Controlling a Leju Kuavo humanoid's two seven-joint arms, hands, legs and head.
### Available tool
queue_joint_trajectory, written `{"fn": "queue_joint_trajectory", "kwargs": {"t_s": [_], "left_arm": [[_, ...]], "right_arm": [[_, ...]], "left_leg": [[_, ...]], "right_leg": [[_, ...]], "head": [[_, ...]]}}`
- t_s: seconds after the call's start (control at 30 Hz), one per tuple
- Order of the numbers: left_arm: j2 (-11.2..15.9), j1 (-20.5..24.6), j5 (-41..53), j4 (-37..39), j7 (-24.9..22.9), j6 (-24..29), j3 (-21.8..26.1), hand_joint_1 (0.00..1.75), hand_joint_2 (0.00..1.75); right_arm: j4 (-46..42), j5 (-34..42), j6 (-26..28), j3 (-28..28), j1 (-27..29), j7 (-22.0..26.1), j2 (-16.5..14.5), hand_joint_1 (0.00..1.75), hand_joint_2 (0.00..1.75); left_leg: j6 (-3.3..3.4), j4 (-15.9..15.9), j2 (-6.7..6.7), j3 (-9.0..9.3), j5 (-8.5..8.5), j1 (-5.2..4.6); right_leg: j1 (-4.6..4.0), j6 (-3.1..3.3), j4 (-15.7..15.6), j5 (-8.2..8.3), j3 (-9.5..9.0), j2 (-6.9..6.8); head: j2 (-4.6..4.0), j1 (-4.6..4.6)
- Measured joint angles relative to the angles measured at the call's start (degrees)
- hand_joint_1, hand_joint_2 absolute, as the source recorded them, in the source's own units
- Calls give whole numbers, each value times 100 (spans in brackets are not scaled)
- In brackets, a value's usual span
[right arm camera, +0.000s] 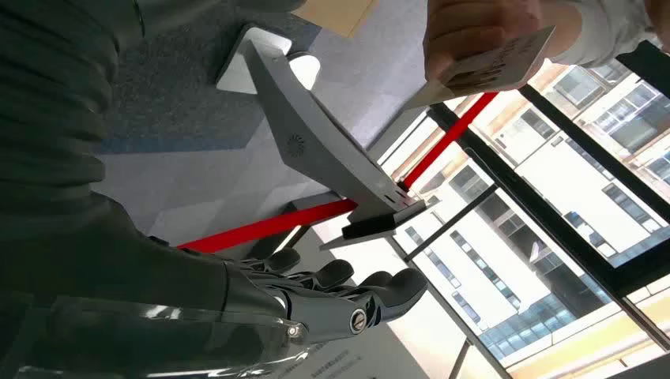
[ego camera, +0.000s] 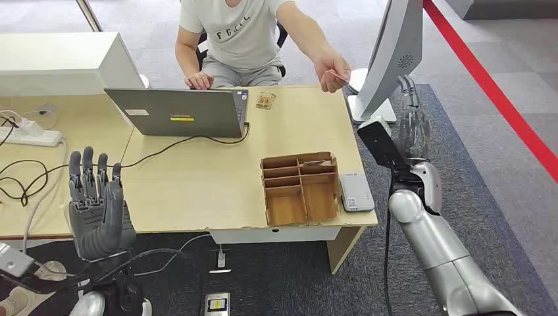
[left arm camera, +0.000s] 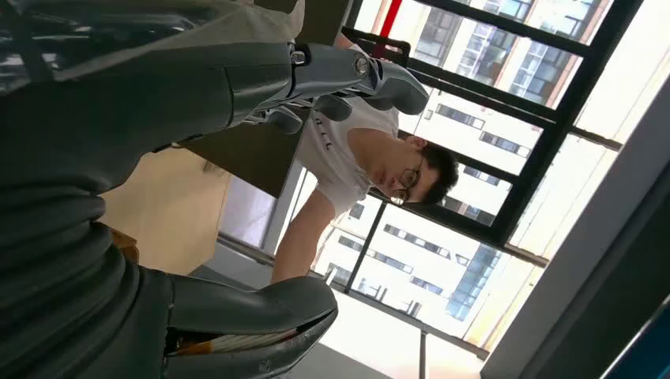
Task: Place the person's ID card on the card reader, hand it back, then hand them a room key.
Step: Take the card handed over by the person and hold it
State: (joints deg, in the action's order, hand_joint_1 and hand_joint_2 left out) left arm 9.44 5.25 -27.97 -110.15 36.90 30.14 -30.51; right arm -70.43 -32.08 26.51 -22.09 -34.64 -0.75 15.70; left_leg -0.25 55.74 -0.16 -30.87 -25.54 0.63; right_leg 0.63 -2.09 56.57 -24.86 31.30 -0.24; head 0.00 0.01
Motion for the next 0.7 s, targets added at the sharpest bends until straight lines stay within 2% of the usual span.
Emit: {"fn": "queue_joint_trajectory", "kwargs": {"t_s": [0.6,0.67,0.7], "left_arm": [[22,137,-211,193,284,148,-274,0,175],[23,140,-218,209,291,158,-284,0,175],[24,140,-222,216,291,157,-288,0,175]], "right_arm": [[1510,-241,-196,-323,-932,-430,-120,1,175],[1614,-205,-214,-351,-1000,-451,-146,10,175],[1668,-194,-224,-364,-1034,-465,-157,27,175]], "left_leg": [[0,0,0,-4,0,0],[0,0,0,-4,1,0],[0,0,0,-3,1,0]], "right_leg": [[0,1,0,0,3,-1],[0,1,1,0,3,-1],[0,1,1,0,3,-1]], "head": [[0,-1],[0,-1],[0,0]]}}
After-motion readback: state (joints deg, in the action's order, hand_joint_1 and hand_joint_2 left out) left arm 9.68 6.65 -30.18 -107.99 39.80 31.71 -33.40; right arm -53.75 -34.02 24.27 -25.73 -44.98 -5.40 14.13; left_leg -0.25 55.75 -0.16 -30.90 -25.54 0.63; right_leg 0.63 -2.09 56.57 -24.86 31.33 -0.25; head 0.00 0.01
